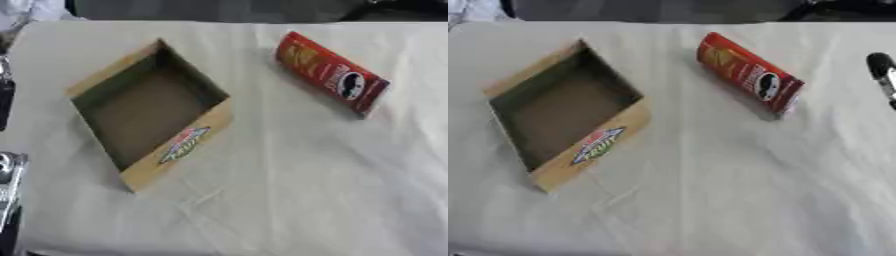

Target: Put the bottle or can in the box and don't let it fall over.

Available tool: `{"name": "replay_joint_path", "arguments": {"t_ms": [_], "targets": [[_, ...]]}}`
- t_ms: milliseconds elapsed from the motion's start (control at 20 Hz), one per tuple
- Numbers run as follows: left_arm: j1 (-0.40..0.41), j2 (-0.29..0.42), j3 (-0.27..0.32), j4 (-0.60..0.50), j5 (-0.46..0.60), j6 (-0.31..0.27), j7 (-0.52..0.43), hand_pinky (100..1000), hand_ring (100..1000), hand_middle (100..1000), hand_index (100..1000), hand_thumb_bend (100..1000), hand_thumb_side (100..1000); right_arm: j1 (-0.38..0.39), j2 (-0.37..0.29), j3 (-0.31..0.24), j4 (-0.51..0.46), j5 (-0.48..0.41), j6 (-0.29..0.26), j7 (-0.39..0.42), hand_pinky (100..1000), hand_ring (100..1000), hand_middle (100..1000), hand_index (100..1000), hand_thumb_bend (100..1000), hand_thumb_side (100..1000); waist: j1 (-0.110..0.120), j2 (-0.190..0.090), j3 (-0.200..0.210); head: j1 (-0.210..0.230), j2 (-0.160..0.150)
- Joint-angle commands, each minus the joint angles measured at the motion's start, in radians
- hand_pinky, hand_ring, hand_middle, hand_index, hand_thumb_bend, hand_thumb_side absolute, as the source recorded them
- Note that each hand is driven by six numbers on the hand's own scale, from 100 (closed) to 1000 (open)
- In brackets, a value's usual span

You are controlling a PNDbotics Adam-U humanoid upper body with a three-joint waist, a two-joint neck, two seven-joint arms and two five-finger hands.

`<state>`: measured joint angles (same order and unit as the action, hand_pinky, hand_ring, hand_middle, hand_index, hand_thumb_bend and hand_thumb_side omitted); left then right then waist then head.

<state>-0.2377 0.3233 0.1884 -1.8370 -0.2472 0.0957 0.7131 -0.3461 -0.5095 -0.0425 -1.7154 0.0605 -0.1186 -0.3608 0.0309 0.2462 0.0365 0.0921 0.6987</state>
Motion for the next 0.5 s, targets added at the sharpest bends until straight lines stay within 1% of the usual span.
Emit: {"name": "replay_joint_path", "arguments": {"t_ms": [50,150,300,400,500], "targets": [[-0.004,0.024,0.013,-0.015,-0.008,-0.003,-0.003,561,871,648,675,556,610,-0.021,-0.042,-0.002,-0.007,0.034,0.014,0.066,869,915,775,884,677,414,-0.001,-0.027,-0.001,-0.006,-0.014],[-0.004,0.025,0.013,-0.014,-0.008,-0.003,-0.003,561,871,648,675,556,610,-0.025,-0.045,-0.003,-0.008,0.060,0.025,0.126,874,920,781,887,680,421,0.000,-0.027,-0.001,-0.007,-0.015],[-0.004,0.025,0.013,-0.013,-0.008,-0.004,-0.004,561,871,648,675,556,610,-0.032,-0.045,-0.002,-0.006,0.086,0.033,0.189,877,921,783,887,683,430,0.000,-0.028,-0.002,-0.009,-0.020],[-0.004,0.025,0.013,-0.013,-0.008,-0.005,-0.005,561,871,648,675,556,610,-0.040,-0.040,0.001,0.001,0.095,0.030,0.204,877,919,782,887,684,427,0.001,-0.029,-0.002,-0.010,-0.021],[-0.004,0.025,0.013,-0.011,-0.008,-0.005,-0.007,560,872,648,675,556,610,-0.050,-0.033,0.006,0.012,0.100,0.012,0.187,871,908,773,880,684,404,0.002,-0.030,-0.002,-0.011,-0.022]]}}
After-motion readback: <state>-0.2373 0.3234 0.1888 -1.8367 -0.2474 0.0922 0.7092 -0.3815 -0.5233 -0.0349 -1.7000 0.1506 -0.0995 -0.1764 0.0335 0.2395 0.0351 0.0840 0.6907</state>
